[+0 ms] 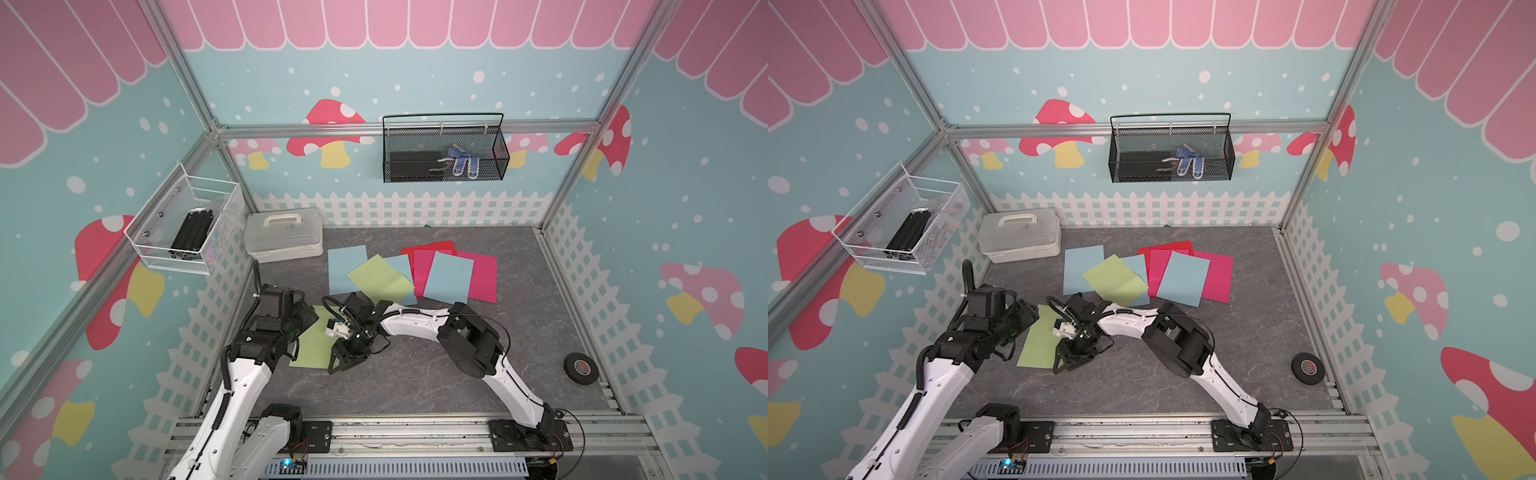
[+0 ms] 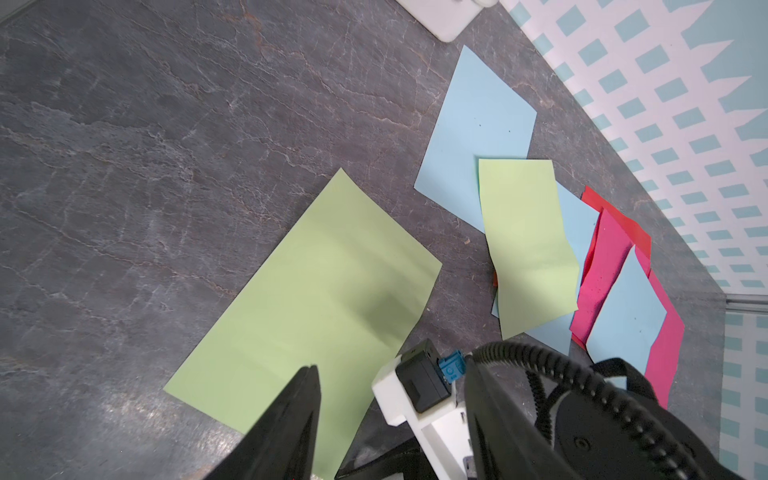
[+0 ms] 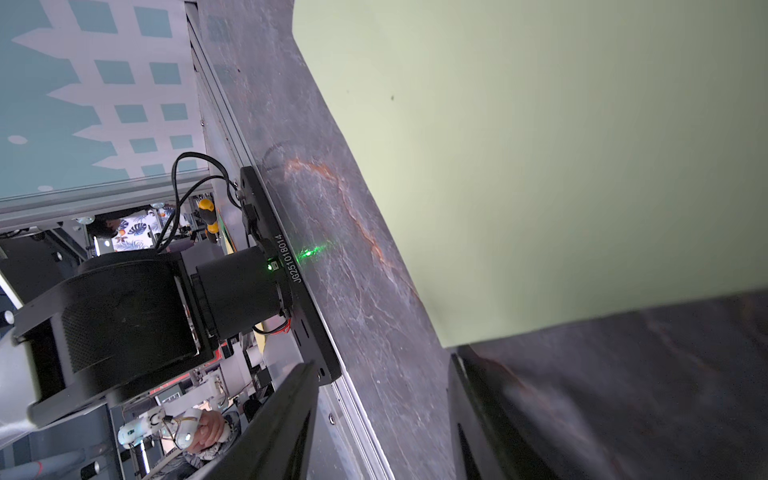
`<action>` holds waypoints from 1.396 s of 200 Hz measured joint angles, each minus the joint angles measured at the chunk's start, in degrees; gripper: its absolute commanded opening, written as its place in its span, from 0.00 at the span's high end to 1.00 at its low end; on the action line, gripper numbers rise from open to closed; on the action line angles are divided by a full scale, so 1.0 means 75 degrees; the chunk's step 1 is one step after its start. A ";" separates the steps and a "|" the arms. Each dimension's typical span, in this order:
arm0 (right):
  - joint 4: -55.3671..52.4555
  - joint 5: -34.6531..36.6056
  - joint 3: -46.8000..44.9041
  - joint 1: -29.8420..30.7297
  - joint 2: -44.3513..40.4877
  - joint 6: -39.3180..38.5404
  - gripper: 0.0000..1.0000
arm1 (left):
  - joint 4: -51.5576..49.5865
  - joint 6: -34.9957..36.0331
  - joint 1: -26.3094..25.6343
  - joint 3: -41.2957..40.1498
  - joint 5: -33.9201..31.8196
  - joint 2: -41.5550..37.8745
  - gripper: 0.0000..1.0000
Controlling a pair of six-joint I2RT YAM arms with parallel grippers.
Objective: Sort the scattered colored papers by color
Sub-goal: Adjust the colored paper at the center of the board.
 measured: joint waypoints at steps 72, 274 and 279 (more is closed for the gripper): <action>-0.0466 0.1294 -0.1964 -0.0300 -0.3142 0.0009 0.42 | 0.0172 0.0000 0.0003 0.0519 0.0772 0.0577 0.40; -0.4462 0.2261 0.6452 -0.4517 0.2224 -0.2034 0.56 | 0.4651 -0.1918 -0.0166 0.2052 0.3628 0.6656 0.52; -0.4468 0.2250 0.6429 -0.4508 0.2226 -0.2046 0.56 | 0.4704 -0.1982 -0.0204 0.2020 0.3628 0.6659 0.52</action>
